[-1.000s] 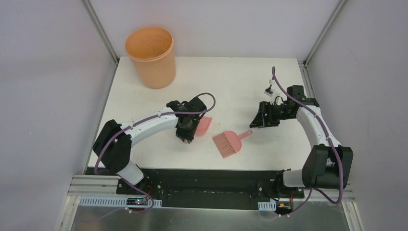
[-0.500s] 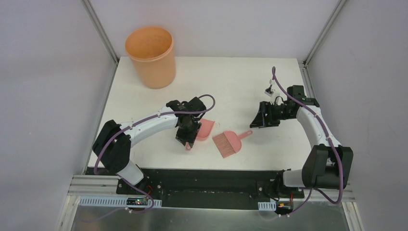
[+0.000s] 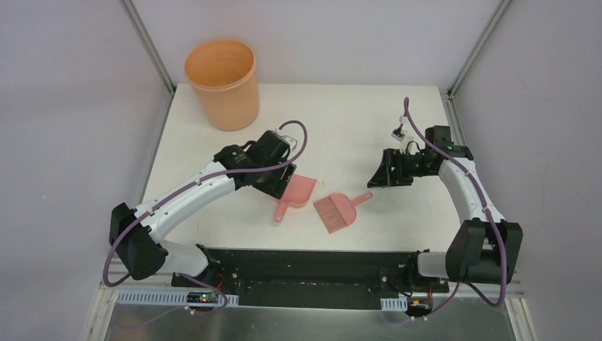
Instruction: Sweep away the paper scraps from the table
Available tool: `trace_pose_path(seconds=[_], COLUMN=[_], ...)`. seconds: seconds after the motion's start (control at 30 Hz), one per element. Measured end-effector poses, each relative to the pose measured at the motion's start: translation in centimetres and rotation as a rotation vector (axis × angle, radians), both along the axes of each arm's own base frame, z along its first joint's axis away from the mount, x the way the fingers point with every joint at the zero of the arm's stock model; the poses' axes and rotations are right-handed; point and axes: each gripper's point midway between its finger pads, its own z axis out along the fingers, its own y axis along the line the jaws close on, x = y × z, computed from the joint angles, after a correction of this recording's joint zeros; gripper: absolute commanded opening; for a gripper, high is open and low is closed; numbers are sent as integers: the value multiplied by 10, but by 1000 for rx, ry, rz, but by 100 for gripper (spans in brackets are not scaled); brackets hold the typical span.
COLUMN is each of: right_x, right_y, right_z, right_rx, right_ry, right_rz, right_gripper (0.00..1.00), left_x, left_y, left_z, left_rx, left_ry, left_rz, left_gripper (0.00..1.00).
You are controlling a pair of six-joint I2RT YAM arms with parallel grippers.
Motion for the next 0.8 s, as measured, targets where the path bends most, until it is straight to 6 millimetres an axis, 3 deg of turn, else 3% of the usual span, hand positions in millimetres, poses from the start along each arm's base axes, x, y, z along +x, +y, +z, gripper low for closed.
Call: trace_pose_path(seconds=[0.07,0.13,0.17,0.3,0.4,0.6,0.8], right_x=[-2,-2,-1,7,22,52,90], right_y=[4,6,6,4,0,-13,-37], right_z=[7,13,14,18,22,28,38], right_rx=[32,45,45,30,7,-76,-195], right_ry=[-13,-29,-35,-46,-57,-110,-224], right_rz=[7,6,4,-15,-36,-110,-237], right_gripper=[84,84,84,88,89,90,92], left_x=[12,25,32,53,53,58,65], left_y=[5,12,17,49,71,72,76], left_z=[10,15,15,5,0,4,-16], left_rx=[-7,-9,-9,-17,-22,-61,-29], left_ry=[-72,-118,-132,-167,-209,-270,-214], left_rz=[-7,7,21,136,200,218,251], left_gripper=[66,92,98,99,99,99,99])
